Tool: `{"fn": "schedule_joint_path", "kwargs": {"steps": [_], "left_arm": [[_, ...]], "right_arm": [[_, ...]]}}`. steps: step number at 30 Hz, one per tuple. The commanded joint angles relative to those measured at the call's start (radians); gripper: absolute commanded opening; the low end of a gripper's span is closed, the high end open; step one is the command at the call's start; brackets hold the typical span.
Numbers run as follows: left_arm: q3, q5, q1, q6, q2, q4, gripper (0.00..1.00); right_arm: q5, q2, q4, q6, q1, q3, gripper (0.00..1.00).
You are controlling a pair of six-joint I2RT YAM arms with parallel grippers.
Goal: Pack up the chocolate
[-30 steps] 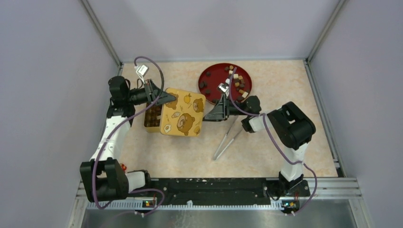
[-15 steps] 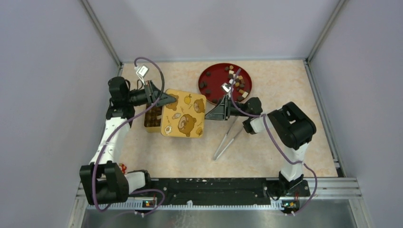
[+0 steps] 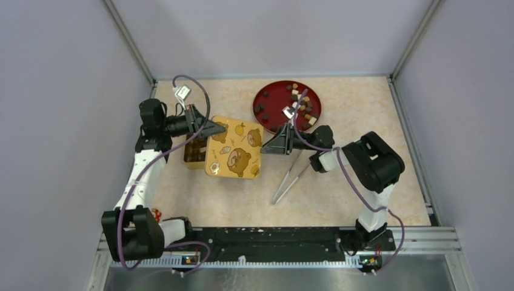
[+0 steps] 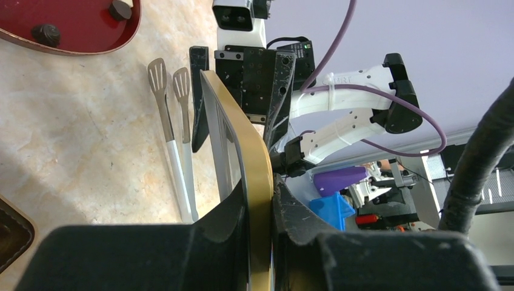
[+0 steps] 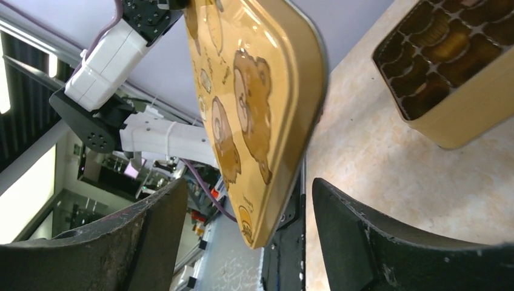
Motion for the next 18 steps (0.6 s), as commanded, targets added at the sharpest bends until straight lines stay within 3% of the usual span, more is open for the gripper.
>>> {"fn": "schedule_joint_path", "kwargs": {"steps": [1, 7, 18], "left_arm": [[0.037, 0.028, 0.001, -0.015, -0.031, 0.053, 0.02], [0.027, 0.03, 0.001, -0.029, -0.03, 0.066, 0.03], [0.011, 0.023, 0.001, -0.04, -0.025, 0.095, 0.05]], "right_arm": [[0.04, 0.002, 0.105, -0.025, 0.049, 0.063, 0.72], [0.03, 0.065, 0.233, 0.078, 0.055, 0.106, 0.55], [0.022, 0.076, 0.237, 0.089, 0.08, 0.136, 0.28]]}}
